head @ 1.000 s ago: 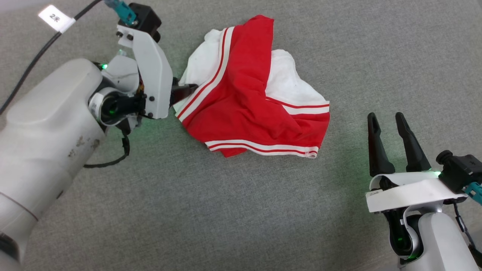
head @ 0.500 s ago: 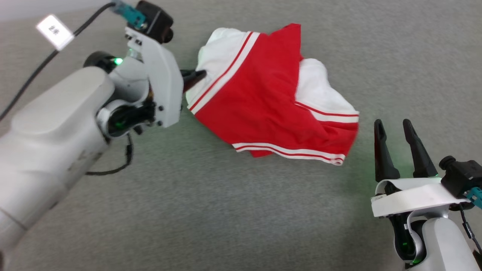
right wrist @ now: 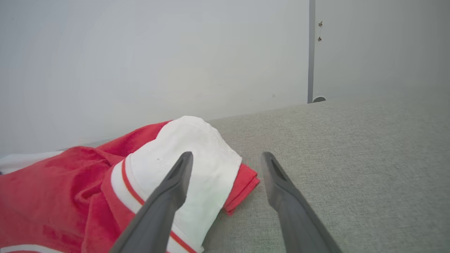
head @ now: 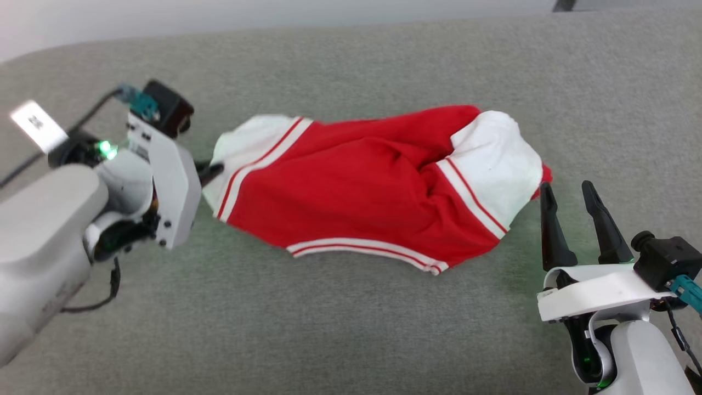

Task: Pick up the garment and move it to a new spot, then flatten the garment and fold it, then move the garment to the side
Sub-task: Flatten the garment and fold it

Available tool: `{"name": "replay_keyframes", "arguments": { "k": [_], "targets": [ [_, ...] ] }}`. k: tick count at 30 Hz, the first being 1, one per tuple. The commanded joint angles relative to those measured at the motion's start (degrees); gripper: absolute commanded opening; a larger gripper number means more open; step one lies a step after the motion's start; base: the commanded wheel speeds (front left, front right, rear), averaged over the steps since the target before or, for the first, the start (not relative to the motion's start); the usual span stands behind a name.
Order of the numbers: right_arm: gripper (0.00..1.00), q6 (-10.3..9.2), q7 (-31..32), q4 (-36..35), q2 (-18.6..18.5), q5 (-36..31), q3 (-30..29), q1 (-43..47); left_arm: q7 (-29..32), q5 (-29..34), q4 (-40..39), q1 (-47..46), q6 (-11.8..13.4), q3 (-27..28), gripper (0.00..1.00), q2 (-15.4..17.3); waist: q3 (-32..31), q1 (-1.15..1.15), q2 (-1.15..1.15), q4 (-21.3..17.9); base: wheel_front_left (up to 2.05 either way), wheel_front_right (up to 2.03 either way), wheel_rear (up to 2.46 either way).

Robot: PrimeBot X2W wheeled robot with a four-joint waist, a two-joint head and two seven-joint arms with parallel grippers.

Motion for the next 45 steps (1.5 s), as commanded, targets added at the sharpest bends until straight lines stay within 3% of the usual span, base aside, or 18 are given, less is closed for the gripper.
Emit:
{"name": "replay_keyframes", "arguments": {
  "k": [1, 21, 23, 25, 26, 28, 29, 36, 40, 45],
  "targets": [
    [1.0, -0.07, -0.29, 0.13, 0.01, -0.41, -0.15, 0.71, 0.96, 1.22, 0.03, 1.17, -0.09, -0.12, 0.0, 0.0, -1.2, 0.0, 0.0, 1.47, 0.0, 0.0, 0.0],
    [1.0, -0.07, -0.29, -0.59, 0.03, 0.36, -0.55, 0.85, 4.34, 2.11, 7.66, 7.1, -0.09, -0.15, 0.01, -5.4, -0.5, 0.0, 0.0, -1.93, 0.0, 0.0, 0.0],
    [1.0, -0.07, -0.29, -0.56, 0.02, 0.25, -0.66, 0.96, 3.59, 1.47, 7.81, 7.23, -0.11, -0.08, 0.14, -5.61, -0.7, 0.0, 0.0, -1.92, 0.0, 0.0, 0.0],
    [1.0, -0.06, -0.3, -0.32, 0.03, -0.35, -0.66, 1.01, 2.22, 1.26, 7.89, 7.1, -0.08, 0.23, 0.44, -5.53, -1.14, 0.0, 0.0, -1.68, 0.0, 0.0, 0.0],
    [1.0, -0.07, -0.29, -0.17, 0.02, -0.67, -0.65, 0.96, 1.39, 1.13, 8.02, 7.14, -0.08, 0.46, 0.53, -5.45, -1.39, 0.0, 0.0, -1.5, 0.0, 0.0, 0.0],
    [1.0, -0.06, -0.29, 0.19, 0.03, -1.22, -0.61, 0.84, -0.53, 0.85, 8.0, 7.34, -0.08, 0.81, 0.94, -5.31, -2.04, 0.0, 0.0, -1.02, 0.0, 0.0, 0.0],
    [1.0, -0.07, -0.29, 0.45, 0.03, -1.73, -0.56, 0.83, -1.63, 0.61, 8.06, 7.55, -0.08, 1.15, 1.0, -5.3, -2.47, 0.0, 0.0, -0.69, 0.0, 0.0, 0.0],
    [1.0, -0.07, 2.96, 1.55, -1.3, -3.48, -0.37, 1.2, -12.86, 1.03, 7.54, 11.39, 0.61, 3.31, 1.0, -5.44, -5.81, 0.0, 0.0, 2.43, 0.0, 0.0, 0.0],
    [1.0, -0.07, 6.28, 1.57, -2.86, -3.89, 0.0, 1.72, -21.0, 0.95, 6.76, 15.39, 2.74, 5.03, 1.0, -5.99, -7.35, 0.0, 0.0, 4.76, 0.0, 0.0, 0.0],
    [1.0, -0.06, 11.59, 1.09, -5.67, -4.18, 1.57, 2.44, -31.34, 0.23, 5.24, 22.04, 7.17, 8.36, 1.0, -7.19, -8.44, 0.0, 0.0, 7.78, 0.0, 0.0, 0.0]
  ]
}}
